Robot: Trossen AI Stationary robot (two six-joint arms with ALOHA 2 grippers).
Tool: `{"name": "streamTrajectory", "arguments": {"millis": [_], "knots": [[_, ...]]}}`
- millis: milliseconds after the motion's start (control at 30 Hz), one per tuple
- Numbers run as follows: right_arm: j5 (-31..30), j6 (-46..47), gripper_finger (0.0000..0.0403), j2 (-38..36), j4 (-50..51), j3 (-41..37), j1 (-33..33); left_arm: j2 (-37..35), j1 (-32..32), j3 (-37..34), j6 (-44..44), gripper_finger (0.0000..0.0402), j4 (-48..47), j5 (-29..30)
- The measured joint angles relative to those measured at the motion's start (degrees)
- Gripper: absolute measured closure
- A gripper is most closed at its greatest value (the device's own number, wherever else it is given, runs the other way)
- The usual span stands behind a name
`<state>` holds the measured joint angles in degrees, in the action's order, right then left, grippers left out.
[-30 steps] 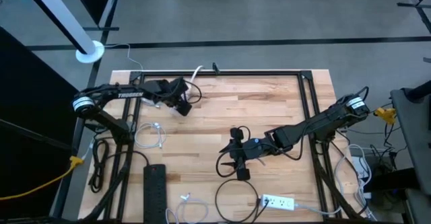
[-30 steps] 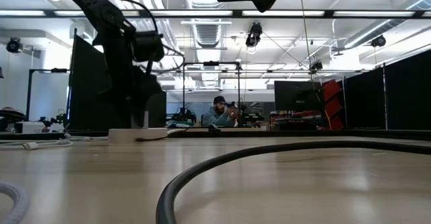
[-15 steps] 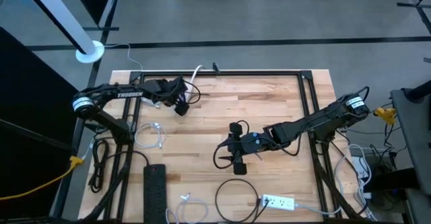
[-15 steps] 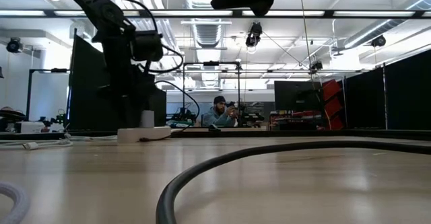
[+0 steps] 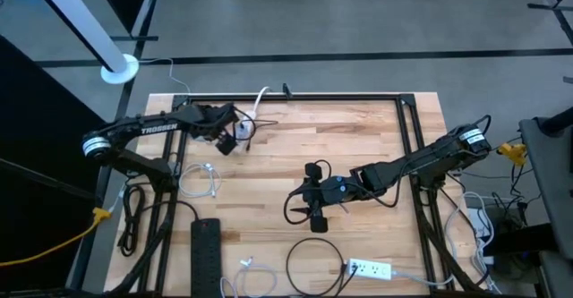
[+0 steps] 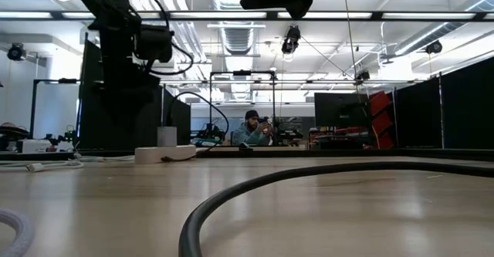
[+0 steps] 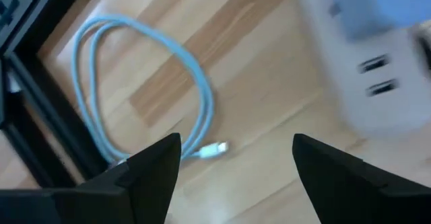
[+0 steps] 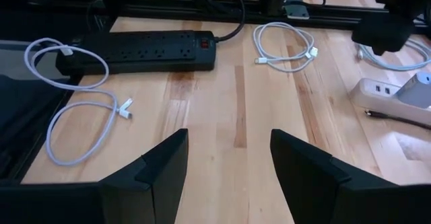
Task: Plug in charger cables
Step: Insert the top white charger cable into the top white outlet extension
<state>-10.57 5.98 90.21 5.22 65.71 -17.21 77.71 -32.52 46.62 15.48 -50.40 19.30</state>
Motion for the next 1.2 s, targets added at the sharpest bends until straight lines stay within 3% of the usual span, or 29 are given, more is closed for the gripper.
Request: {"name": "streamTrajectory", "arguments": {"millis": [233, 367, 600, 700, 967, 1100, 1200], "knots": [[0.0, 1.7, 0.0208, 0.0, 0.1, -1.6, 0.0, 0.2, -1.9, -5.8, -3.2, 0.0128, 2.2, -0.5], [0.0, 1.8, 0.0208, 0.0, 0.0, -2.7, 0.3, 0.3, -2.6, -7.0, -4.0, 0.0128, 8.5, -2.1], [0.0, 3.1, 0.0208, 0.0, -0.1, -3.0, 0.5, 3.3, -9.2, -7.0, -3.8, 0.0128, 10.8, -4.1], [0.0, 3.1, 0.0208, 0.0, -0.2, -3.0, 0.5, 5.5, -12.2, -7.0, -3.3, 0.0128, 10.8, -8.6], [0.0, 3.1, 0.0208, 0.0, -0.3, -3.0, 0.5, 10.0, -13.7, -6.5, -2.7, 0.013, 10.4, -11.6], [0.0, 3.1, 0.0208, 0.0, -0.3, -3.0, 0.5, 10.2, -13.9, -6.5, -1.1, 0.0174, 9.6, -14.2], [0.0, 3.0, 0.0208, 0.0, -0.5, -3.0, 0.5, 9.6, -13.8, -6.6, -0.9, 0.0255, 9.1, -14.8]]}}
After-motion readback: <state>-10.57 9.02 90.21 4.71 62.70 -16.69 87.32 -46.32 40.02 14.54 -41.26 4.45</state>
